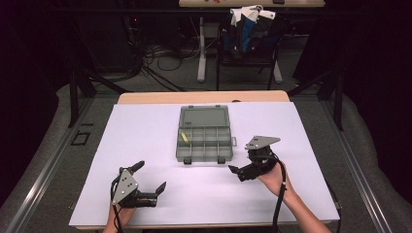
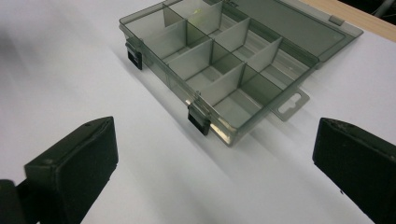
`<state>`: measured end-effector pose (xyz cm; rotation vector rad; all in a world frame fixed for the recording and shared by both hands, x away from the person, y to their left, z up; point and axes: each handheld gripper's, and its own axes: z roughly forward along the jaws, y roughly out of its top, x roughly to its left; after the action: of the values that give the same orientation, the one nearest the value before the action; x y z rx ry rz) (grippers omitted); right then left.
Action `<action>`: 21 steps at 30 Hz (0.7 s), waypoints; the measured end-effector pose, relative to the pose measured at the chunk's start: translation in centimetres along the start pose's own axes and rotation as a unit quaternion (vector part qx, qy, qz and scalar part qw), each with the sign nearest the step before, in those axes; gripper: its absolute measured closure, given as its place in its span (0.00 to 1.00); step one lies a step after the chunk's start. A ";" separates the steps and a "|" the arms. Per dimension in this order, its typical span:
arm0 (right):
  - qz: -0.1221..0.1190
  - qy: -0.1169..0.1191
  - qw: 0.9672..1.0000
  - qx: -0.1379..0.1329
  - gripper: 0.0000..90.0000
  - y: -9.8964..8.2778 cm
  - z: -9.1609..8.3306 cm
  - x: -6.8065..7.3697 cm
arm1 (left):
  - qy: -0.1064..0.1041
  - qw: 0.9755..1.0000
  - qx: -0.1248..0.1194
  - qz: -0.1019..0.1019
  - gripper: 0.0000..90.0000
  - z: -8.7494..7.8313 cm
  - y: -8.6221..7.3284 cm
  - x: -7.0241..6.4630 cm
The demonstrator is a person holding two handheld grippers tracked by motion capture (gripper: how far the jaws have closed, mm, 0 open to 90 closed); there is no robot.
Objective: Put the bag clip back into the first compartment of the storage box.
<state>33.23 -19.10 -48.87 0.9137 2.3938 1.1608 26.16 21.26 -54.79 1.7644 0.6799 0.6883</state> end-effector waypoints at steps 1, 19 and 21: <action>0.003 -0.002 1.000 -0.005 0.00 -0.3 -0.2 0.0 | 0.000 1.000 0.000 0.000 0.00 0.0 0.0 0.0; -0.001 -0.019 1.000 -0.022 0.00 -5.7 -3.2 0.3 | -0.004 1.000 0.002 0.003 0.00 0.0 0.0 -0.1; -0.006 -0.015 0.999 -0.032 0.00 -6.2 -3.3 0.4 | -0.003 1.000 0.002 0.001 0.00 0.0 0.0 -0.1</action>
<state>28.63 -23.57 -51.71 0.8892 2.3203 1.2035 26.13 21.20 -54.79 1.7703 0.6750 0.6838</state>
